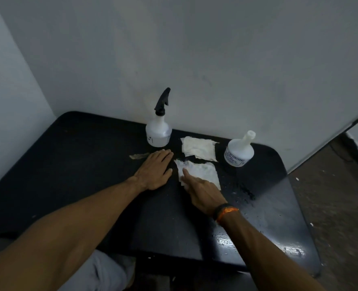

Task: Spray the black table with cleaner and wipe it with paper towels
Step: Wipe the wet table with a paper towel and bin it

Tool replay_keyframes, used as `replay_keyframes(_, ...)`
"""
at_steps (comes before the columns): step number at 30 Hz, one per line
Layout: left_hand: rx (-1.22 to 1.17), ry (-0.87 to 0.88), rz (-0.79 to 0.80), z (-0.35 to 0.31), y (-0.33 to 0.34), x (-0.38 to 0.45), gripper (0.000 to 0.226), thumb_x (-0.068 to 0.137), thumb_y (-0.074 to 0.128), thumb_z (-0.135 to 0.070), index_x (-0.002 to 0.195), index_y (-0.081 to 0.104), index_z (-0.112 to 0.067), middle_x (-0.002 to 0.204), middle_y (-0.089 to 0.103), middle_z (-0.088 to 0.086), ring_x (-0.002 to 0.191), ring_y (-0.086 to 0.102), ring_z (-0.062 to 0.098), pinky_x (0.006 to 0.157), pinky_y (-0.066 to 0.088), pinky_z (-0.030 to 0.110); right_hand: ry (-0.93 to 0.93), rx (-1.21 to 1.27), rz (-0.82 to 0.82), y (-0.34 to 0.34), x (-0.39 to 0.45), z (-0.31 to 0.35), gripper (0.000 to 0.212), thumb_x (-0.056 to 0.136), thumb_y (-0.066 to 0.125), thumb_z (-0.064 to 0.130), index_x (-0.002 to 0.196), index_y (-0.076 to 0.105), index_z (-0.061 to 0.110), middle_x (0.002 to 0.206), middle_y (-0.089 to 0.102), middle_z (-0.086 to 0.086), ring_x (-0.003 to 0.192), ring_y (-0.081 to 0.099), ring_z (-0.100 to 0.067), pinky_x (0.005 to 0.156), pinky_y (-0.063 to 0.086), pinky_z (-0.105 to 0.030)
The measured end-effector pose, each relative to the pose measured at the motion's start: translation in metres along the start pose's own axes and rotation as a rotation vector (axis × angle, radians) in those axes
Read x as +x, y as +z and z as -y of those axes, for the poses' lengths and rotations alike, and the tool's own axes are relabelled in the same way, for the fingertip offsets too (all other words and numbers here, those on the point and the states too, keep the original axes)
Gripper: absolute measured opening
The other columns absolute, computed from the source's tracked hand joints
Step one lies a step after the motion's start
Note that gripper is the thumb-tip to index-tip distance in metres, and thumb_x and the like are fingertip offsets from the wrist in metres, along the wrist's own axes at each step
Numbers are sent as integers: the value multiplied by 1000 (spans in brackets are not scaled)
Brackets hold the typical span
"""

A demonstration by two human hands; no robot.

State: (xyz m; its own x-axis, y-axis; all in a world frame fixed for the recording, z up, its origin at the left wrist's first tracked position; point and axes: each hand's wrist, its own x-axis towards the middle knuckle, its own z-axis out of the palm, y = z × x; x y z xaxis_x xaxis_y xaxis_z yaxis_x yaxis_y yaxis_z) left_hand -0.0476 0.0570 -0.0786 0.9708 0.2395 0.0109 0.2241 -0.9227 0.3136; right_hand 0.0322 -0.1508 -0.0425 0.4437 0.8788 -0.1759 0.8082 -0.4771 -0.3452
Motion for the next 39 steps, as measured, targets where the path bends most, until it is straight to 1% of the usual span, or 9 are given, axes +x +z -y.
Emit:
replay_keyframes(3, 69, -19, -14, 10, -1, -28, 65, 103, 38, -43, 158, 22, -14, 166, 18, 8, 154, 14, 24, 125, 9, 40, 36, 24, -69, 0, -6, 0, 66, 102, 44, 30, 160, 14, 23, 139, 58, -13, 113, 60, -28, 98, 46, -38)
replay_keyframes(5, 117, -34, -17, 16, 0, -46, 63, 104, 35, -44, 159, 21, -16, 167, 16, 8, 154, 13, 25, 125, 8, 41, 112, 1, -136, 2, -6, -1, 63, 102, 45, 24, 159, 20, 18, 144, 54, -14, 122, 57, -28, 104, 44, -39)
replay_keyframes(8, 180, -28, 1, 24, -2, -62, 64, 104, 30, -49, 159, 17, -20, 168, 10, 7, 155, 8, 26, 126, 4, 45, 222, -89, -189, 7, -2, -3, 58, 102, 45, 21, 156, 25, 14, 161, 31, -15, 149, 29, -31, 121, 25, -45)
replay_keyframes(13, 288, -36, 26, 39, -5, -80, 65, 103, 23, -54, 160, 11, -27, 169, 4, 7, 155, 2, 28, 125, -4, 52, 336, -25, -144, 15, 7, -8, 63, 105, 38, 40, 159, 13, 21, 168, 4, -14, 155, 2, -36, 124, 8, -57)
replay_keyframes(19, 223, -137, -9, 41, 8, -91, 62, 102, 18, -57, 160, 10, -33, 169, 9, 3, 155, 5, 26, 125, 0, 52, 387, -100, -140, 34, 26, 3, 66, 107, 24, 41, 158, 10, 1, 167, 3, -22, 155, -1, -36, 126, 3, -53)
replay_keyframes(22, 222, -129, -31, 45, 8, -92, 63, 101, 16, -58, 159, 14, -34, 168, 12, 1, 155, 8, 25, 125, 3, 51, 352, -114, -165, 38, 40, 12, 63, 106, 24, 36, 159, 10, 5, 166, 6, -25, 154, 2, -40, 126, 4, -53)
replay_keyframes(28, 212, -125, -72, 44, 10, -91, 59, 102, 25, -50, 159, 18, -34, 167, 16, 0, 155, 12, 24, 125, 5, 51, 160, -192, -78, 43, 58, 33, 62, 106, 23, 39, 161, 8, 15, 168, 2, -15, 153, 0, -43, 125, 2, -56)
replay_keyframes(34, 203, -123, -86, 42, 9, -92, 57, 103, 29, -44, 158, 19, -33, 167, 18, 1, 154, 14, 24, 125, 8, 51, -152, -171, -46, 66, -5, 52, 61, 102, 28, 27, 160, 17, 14, 168, 15, -10, 156, 7, -31, 126, 5, -50)
replay_keyframes(39, 185, -130, -74, 41, 5, -91, 57, 103, 29, -44, 158, 18, -33, 167, 18, 2, 154, 14, 26, 125, 6, 51, 79, -178, -116, 69, -37, 29, 58, 106, 21, 30, 160, 12, 10, 168, 8, -13, 156, 2, -28, 127, 3, -47)
